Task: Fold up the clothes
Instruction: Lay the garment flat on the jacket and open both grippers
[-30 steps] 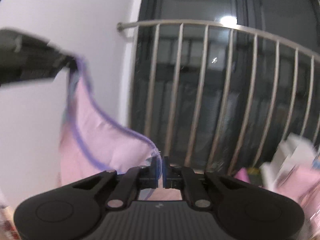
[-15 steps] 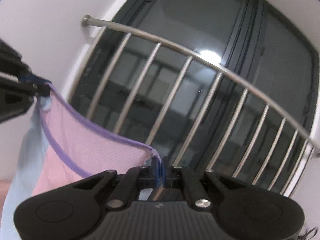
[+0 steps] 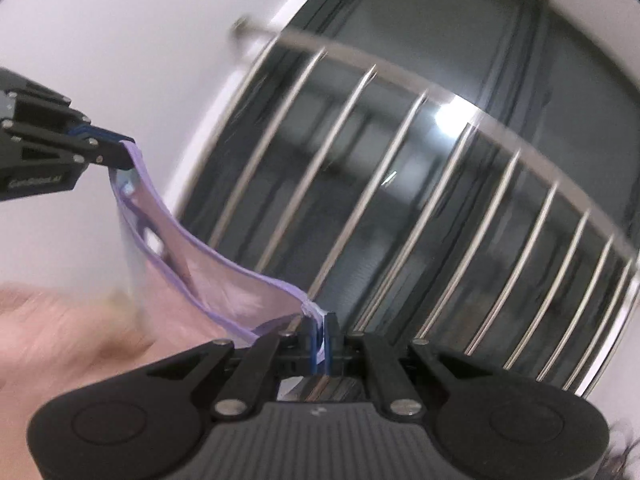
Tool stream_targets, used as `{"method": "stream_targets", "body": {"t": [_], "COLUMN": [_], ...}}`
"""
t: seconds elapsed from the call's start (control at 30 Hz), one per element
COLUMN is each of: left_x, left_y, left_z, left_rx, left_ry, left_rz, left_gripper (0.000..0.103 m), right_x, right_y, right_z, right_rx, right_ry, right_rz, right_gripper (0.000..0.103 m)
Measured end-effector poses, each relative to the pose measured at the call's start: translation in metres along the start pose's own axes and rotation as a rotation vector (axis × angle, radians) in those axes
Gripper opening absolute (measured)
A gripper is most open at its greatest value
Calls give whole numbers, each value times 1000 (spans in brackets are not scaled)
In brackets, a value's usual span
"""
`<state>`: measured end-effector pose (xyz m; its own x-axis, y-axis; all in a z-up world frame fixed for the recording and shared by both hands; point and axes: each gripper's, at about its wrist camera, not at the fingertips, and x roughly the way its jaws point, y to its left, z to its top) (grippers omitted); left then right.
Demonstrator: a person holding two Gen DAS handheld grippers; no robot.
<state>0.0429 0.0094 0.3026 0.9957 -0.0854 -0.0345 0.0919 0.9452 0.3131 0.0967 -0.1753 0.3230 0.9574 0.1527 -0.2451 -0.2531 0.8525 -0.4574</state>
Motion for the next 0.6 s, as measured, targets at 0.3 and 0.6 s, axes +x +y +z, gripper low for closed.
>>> {"method": "stream_targets", "body": {"t": [0.3,0.6], "left_x": [-91,-163], "left_y": [-85,-74], "left_z": [-239,-264], "left_rx": [-246,-484], "left_ry": [439,419], "left_rz": [56,73], "left_gripper": [3,54], "right_x": [-19,-87], "right_y": [140,167], "right_z": [-218,-260], "right_rx": [13,210], "right_ry": [398,401], "right_rz": [227,338], "right_gripper": [2,21]}}
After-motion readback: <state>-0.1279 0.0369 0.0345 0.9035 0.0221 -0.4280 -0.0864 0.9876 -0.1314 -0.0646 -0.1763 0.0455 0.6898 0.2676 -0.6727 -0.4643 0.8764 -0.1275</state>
